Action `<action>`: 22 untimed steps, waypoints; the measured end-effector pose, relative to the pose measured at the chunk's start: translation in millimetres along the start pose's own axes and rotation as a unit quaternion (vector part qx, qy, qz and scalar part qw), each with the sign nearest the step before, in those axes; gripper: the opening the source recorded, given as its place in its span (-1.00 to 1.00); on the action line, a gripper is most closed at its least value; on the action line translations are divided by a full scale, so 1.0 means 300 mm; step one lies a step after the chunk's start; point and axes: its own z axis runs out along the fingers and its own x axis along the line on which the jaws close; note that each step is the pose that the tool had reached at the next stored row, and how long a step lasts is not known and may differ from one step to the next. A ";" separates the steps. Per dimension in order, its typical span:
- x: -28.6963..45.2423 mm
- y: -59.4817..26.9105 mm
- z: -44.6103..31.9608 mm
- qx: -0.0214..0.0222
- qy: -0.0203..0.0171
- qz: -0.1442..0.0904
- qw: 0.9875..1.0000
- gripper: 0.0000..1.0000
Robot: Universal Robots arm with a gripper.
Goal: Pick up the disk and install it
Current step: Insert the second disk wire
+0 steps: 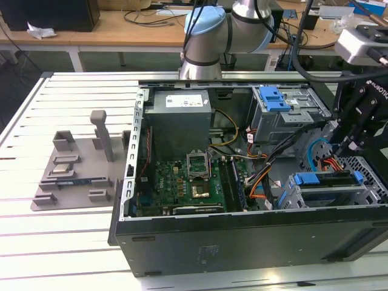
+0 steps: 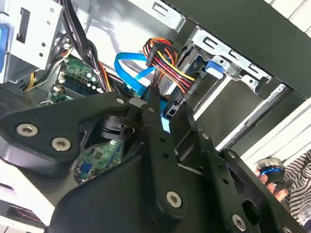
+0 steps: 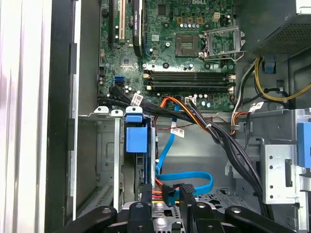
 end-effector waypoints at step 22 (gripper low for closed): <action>0.061 0.014 0.066 0.000 0.000 -0.001 1.000 -0.67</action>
